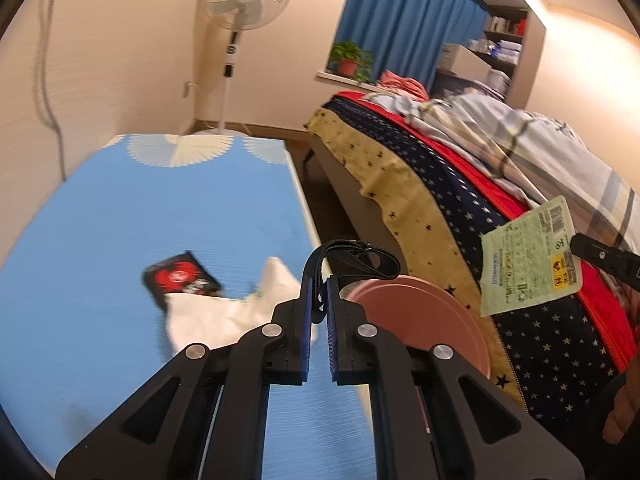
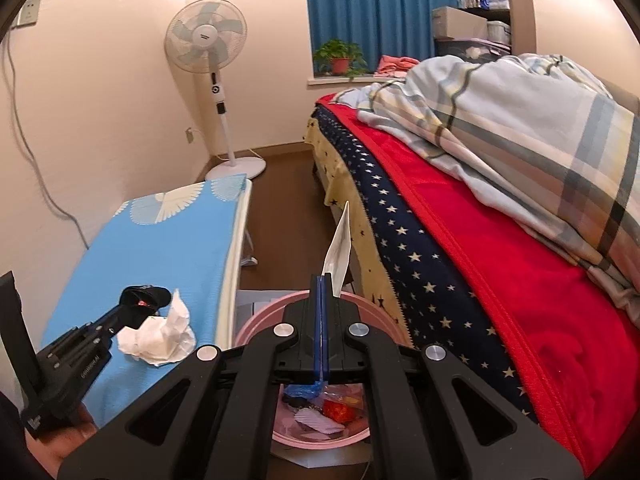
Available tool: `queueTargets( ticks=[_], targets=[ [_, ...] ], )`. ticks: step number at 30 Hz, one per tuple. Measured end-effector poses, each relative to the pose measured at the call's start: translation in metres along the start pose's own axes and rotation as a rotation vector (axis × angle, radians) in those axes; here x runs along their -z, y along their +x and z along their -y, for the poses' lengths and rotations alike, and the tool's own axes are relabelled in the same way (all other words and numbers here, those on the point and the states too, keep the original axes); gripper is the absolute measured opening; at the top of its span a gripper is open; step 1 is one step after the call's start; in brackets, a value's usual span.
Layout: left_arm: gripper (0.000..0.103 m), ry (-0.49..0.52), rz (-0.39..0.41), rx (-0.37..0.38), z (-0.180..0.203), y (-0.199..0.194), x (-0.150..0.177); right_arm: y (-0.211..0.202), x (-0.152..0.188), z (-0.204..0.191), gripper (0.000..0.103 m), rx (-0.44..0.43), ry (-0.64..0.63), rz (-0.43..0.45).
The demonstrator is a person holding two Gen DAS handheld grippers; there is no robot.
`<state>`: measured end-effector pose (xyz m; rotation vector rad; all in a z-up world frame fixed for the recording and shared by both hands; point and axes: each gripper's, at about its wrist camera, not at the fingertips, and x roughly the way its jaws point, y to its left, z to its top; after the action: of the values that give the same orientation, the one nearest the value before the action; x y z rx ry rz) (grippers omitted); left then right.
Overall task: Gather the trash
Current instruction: 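Carry the black strap and green packet over the pink bin with both tools, then open the left tool to drop the strap while the right tool releases the packet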
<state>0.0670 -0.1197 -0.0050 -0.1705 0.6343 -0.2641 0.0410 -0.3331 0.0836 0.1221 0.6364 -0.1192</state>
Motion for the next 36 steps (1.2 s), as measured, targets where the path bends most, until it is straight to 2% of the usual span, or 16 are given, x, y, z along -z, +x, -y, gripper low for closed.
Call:
queueTargets(
  ticks=[13, 21, 29, 32, 34, 36],
  targets=[
    [0.007, 0.074, -0.119, 0.125, 0.051, 0.052, 0.029, 0.026, 0.008, 0.008, 0.000, 0.042, 0.024, -0.061],
    [0.007, 0.098, -0.203, 0.154, 0.062, 0.075, 0.049, 0.047, 0.014, 0.008, 0.000, 0.053, 0.042, -0.098],
    [0.007, 0.103, -0.234, 0.169, 0.065, 0.083, 0.056, 0.053, 0.016, 0.010, 0.000, 0.065, 0.051, -0.103],
    [0.009, 0.108, -0.244, 0.181, 0.068, 0.085, 0.058, 0.052, 0.016, 0.011, 0.001, 0.070, 0.057, -0.101],
    [0.018, 0.112, -0.248, 0.183, 0.069, 0.085, 0.059, 0.051, 0.016, 0.012, 0.002, 0.071, 0.063, -0.100],
    [0.019, 0.113, -0.246, 0.183, 0.069, 0.084, 0.059, 0.051, 0.016, 0.012, 0.003, 0.073, 0.062, -0.100]
  ],
)
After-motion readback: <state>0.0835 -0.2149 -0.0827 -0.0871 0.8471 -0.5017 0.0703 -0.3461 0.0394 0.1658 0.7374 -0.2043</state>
